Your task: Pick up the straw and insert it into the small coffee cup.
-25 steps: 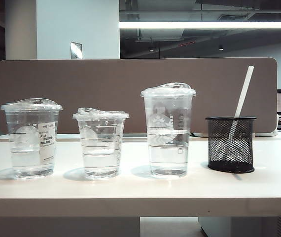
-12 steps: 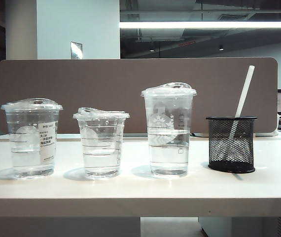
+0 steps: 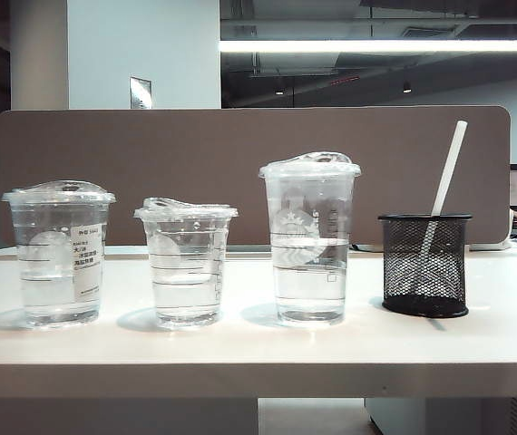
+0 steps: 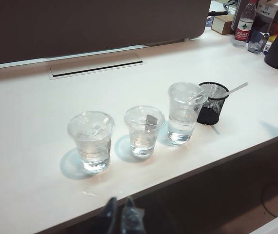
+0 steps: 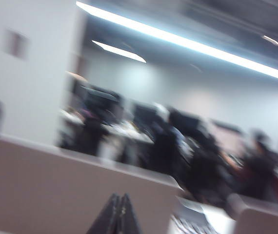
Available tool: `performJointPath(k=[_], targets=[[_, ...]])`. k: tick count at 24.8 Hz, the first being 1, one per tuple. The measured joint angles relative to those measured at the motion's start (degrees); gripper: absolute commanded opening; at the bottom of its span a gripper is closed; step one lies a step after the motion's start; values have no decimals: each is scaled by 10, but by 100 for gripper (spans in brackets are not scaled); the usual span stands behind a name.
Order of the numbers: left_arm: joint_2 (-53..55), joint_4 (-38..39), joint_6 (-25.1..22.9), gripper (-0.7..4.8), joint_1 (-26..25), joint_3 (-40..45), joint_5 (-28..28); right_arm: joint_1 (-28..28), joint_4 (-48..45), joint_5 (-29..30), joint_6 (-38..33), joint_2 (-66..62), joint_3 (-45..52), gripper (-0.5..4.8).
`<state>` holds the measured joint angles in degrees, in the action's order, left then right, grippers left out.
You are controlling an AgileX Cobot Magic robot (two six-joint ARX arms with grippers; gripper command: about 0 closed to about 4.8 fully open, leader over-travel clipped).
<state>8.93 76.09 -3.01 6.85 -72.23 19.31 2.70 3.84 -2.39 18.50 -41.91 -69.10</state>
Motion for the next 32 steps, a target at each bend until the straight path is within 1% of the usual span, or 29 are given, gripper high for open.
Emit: performJointPath(k=[2,4,5,6,8,11,13,15,18,19,20,21,22,26,28,29,31,32], targets=[[0,0,0,18,0,0,0,0,-26,47,-12,-67,-43,-4],[0,0,0,18,0,0,0,0,-60,57,-21,-135,-81,-4],[0,0,0,19,0,0,0,-4,-102,57,-51,-194,-94,-4],[0,0,0,19,0,0,0,-11,-110,57,-83,-236,-87,-4],[0,0,0,19,0,0,0,-30,-117,59,-120,-306,-82,-4],[0,0,0,19,0,0,0,-46,-125,62,-150,-347,-42,-4],[0,0,0,19,0,0,0,-53,-155,72,-191,-361,2,-4],[0,0,0,19,-1,0,0,-61,-207,81,-235,-370,61,-4],[0,0,0,19,0,0,0,-65,-289,83,-259,-370,175,-3],[0,0,0,19,0,0,0,-64,-316,86,-264,-370,233,0],[0,0,0,19,-1,0,0,-63,-335,87,-270,-370,256,0],[0,0,0,19,0,0,0,-63,-385,86,-295,-361,316,0],[0,0,0,18,0,0,0,-63,-415,86,-311,-354,354,0],[0,0,0,18,0,0,0,-62,-518,86,-371,-341,468,0],[0,0,0,19,0,0,0,-54,-587,85,-399,-317,538,0],[0,0,0,19,0,0,0,-37,-633,84,-404,-305,583,0],[0,0,0,18,0,0,0,-20,-660,84,-406,-299,617,5],[0,0,0,18,0,0,0,0,-682,76,-407,-290,654,14]])
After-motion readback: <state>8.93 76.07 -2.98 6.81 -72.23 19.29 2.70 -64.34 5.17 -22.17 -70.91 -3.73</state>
